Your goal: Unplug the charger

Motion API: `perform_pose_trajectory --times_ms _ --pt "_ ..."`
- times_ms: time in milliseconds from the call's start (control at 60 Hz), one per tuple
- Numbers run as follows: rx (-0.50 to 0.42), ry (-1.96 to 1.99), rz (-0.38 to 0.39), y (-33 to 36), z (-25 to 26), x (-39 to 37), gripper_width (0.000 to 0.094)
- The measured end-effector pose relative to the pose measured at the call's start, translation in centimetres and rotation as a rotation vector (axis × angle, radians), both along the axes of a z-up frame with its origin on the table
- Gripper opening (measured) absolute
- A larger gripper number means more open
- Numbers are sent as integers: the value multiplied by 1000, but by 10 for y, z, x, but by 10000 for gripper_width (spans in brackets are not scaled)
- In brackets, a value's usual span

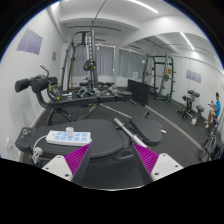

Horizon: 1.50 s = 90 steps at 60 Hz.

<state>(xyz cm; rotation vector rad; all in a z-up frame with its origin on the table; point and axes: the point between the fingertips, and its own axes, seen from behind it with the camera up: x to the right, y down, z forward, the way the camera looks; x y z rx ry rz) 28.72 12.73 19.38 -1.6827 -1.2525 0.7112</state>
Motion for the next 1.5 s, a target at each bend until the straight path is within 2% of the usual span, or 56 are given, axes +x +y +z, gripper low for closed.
perform_pose_trajectory --times_ms 317,717,900,1183,1500 --pt "-7 -5 61 -24 -11 -29 847" --pt "-9 18 259 -117 -25 -80 847" --pt "-17 17 323 -161 -41 -100 849" --pt "-20 15 319 -185 -83 -147 847" --pt "-32 23 259 -172 -140 -239 846"
